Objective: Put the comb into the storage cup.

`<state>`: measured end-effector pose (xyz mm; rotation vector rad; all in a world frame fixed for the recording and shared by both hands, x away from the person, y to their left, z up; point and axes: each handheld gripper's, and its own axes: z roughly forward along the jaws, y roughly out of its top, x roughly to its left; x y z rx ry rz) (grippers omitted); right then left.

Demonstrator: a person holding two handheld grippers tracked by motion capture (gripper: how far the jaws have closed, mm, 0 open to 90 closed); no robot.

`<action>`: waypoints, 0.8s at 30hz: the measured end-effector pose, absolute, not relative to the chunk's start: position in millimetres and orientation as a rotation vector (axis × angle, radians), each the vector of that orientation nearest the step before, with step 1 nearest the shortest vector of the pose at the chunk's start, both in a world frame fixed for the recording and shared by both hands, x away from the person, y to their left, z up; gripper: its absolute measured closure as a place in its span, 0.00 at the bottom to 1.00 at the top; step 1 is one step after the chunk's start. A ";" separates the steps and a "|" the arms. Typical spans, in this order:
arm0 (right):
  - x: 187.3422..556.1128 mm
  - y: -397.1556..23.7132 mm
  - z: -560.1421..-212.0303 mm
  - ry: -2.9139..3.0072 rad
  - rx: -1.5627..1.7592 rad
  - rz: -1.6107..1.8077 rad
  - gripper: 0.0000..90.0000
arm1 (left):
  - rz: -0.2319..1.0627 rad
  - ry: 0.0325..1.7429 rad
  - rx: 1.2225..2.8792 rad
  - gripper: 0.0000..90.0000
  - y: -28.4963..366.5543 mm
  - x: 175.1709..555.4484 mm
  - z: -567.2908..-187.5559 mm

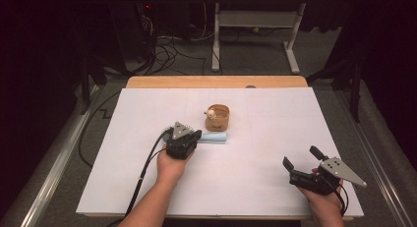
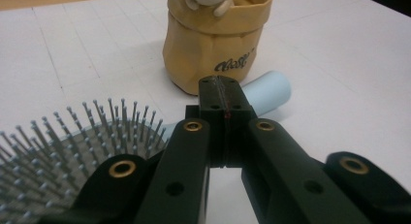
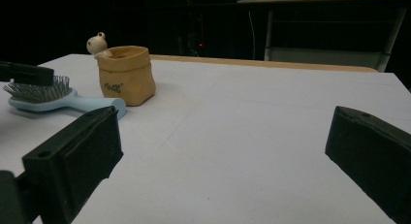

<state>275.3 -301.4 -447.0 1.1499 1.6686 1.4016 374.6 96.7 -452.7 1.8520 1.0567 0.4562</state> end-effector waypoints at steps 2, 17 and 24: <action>275.3 -301.6 -447.1 1.670 1.150 1.404 0.00 | 0.471 1.076 1.865 1.00 90.7 379.1 -454.0; 275.6 -301.4 -447.4 1.677 1.146 1.415 0.00 | 0.537 1.152 1.938 1.00 67.3 398.5 -456.8; 275.5 -301.0 -447.7 1.679 1.148 1.418 0.00 | 0.563 1.181 1.956 1.00 62.8 402.7 -458.4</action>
